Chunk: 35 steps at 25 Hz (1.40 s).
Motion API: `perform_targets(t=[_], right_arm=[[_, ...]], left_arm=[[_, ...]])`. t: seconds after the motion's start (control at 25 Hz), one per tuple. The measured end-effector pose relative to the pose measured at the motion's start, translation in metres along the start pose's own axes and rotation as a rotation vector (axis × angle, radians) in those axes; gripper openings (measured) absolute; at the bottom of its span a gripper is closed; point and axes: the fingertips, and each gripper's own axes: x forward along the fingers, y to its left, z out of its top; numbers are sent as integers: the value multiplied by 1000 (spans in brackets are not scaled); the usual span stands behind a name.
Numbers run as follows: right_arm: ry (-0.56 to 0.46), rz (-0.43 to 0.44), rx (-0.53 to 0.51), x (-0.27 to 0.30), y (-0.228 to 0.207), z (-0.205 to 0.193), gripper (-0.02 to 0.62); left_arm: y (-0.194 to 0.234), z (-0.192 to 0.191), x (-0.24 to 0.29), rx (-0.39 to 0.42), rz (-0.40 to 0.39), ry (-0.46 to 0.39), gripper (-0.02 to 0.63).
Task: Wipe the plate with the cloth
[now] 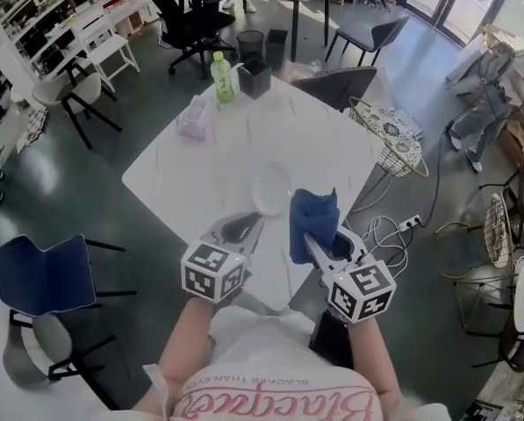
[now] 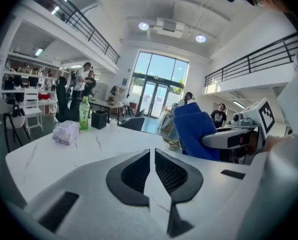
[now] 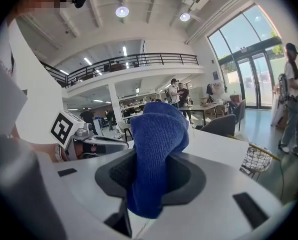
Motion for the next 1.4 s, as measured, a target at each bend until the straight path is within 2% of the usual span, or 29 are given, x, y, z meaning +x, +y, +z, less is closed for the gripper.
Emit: perform_targets(t=[0.2, 0.36, 0.56, 0.64, 0.76, 0.8, 1.0, 1.16, 1.4], right_arm=[[29, -12, 19, 22, -11, -2, 124], [55, -22, 41, 39, -23, -6, 124], [100, -30, 63, 61, -35, -16, 124], [118, -32, 72, 70, -40, -22, 124], [140, -33, 83, 83, -43, -28, 124], [146, -33, 85, 87, -44, -29, 124], [170, -36, 101, 102, -49, -33, 124], [187, -51, 112, 112, -57, -37, 124], [206, -64, 126, 120, -65, -41, 124]], left_arm=[[33, -1, 18, -22, 32, 25, 6], [56, -12, 40, -166, 5, 32, 5], [79, -34, 65, -103, 23, 116, 5], [92, -41, 78, -113, 37, 113, 5], [113, -51, 95, -169, 44, 108, 8], [118, -55, 100, -193, 40, 115, 18], [136, -76, 121, -324, 26, 184, 176], [143, -91, 137, -435, 4, 255, 179], [154, -109, 157, -498, 17, 356, 179]])
